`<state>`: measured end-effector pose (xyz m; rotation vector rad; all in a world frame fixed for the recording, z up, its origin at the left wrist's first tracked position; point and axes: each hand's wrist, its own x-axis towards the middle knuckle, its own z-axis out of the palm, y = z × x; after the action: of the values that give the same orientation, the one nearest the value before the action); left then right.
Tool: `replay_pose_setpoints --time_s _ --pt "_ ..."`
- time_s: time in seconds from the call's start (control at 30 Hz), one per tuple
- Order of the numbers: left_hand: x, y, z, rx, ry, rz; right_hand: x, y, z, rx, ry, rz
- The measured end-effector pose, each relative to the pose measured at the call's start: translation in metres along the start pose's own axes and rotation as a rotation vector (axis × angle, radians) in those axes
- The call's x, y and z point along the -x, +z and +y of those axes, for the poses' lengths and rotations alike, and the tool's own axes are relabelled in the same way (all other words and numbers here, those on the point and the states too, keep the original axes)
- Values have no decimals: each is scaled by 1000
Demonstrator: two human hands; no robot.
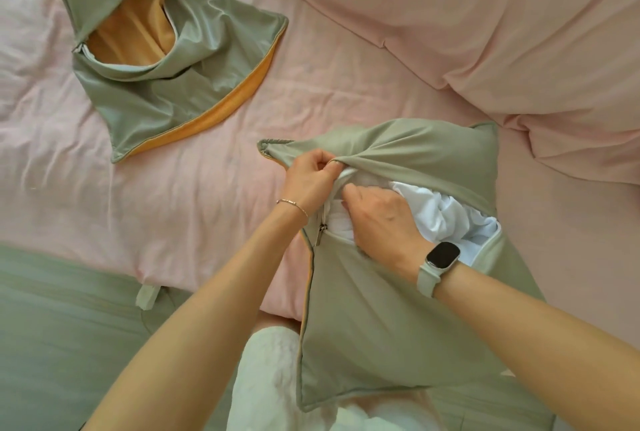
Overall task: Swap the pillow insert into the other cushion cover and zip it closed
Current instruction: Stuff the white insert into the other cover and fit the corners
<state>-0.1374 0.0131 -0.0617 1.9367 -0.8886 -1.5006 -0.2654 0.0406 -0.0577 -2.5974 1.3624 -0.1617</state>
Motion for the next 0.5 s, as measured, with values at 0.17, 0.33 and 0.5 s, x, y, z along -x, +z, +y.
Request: replay_pose_setpoints --time_s 0.17,0.33,0.5 --pt "-14 2 12 -234 45 92 18 -21 10 -221 24 -47" --pt "-23 7 23 -271 59 35 41 -34 25 -357 17 -15" --pt "-15 7 16 67 -48 -91 48 -39 23 -415 26 58"
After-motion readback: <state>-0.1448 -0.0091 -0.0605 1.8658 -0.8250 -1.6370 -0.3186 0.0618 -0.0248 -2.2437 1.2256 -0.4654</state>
